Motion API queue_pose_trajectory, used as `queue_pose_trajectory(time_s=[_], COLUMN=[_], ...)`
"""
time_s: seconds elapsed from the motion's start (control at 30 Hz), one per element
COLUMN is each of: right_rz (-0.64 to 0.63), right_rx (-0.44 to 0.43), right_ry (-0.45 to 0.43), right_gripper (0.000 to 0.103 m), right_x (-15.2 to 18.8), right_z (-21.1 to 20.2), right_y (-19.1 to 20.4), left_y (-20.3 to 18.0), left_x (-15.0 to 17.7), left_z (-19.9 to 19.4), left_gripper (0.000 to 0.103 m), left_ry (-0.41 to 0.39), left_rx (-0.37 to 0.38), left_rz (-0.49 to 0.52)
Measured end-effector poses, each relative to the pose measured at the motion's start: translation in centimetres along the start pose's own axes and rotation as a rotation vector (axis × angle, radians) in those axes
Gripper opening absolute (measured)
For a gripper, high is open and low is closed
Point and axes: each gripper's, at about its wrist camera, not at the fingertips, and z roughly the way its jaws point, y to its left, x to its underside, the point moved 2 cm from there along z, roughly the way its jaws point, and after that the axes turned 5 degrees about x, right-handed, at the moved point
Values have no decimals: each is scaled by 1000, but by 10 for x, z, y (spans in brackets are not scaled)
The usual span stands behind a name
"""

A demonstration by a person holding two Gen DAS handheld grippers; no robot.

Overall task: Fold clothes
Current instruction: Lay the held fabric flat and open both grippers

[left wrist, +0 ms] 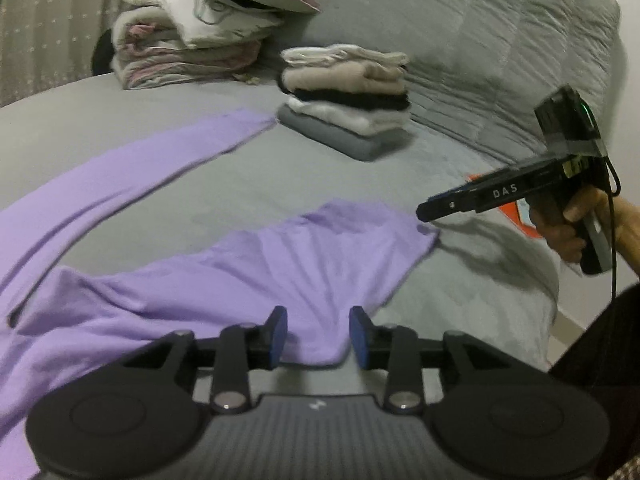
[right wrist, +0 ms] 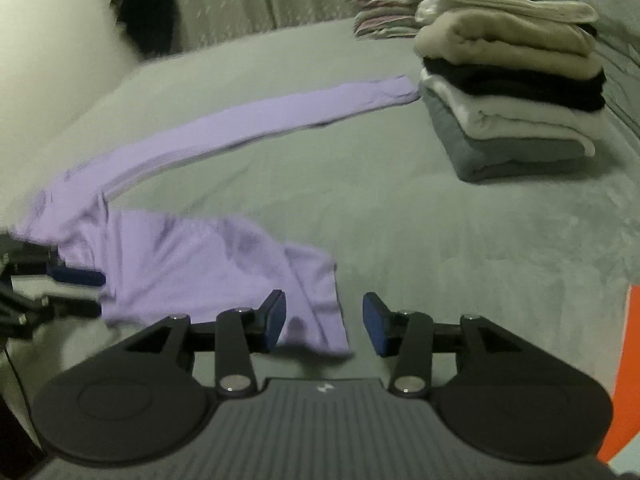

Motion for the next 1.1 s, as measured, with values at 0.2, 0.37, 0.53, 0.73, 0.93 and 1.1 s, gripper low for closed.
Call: queue_pose_trajectory(time_s=[0.2,0.37,0.53,0.73,0.93,1.1], right_rz=[91,-44,-169,-31,31,20], right_rx=[49,62,139,305,410,396], right_ry=[-35,-41,-74,-117,-130,-119], right_gripper=[43,22,3,2,2,17], right_x=[-13,-13,-7,-20,-27,-28], right_z=[24,44,46,40,47,49], right_y=[-4,22,40,-1,-27,-22], left_y=[19,32,44,50,58,68], left_x=[-4,-4,-4,-3,5,11], left_z=[-5,-10,-18,-28,-42,-63], left_gripper=[38,44,51,55,55,55], left_ry=[-39,-62,-84,-98,-89,-85], left_rx=[-77,-170,-226,-260,-316,-397], left_rz=[-59,-83,-108,-130,-166,-211])
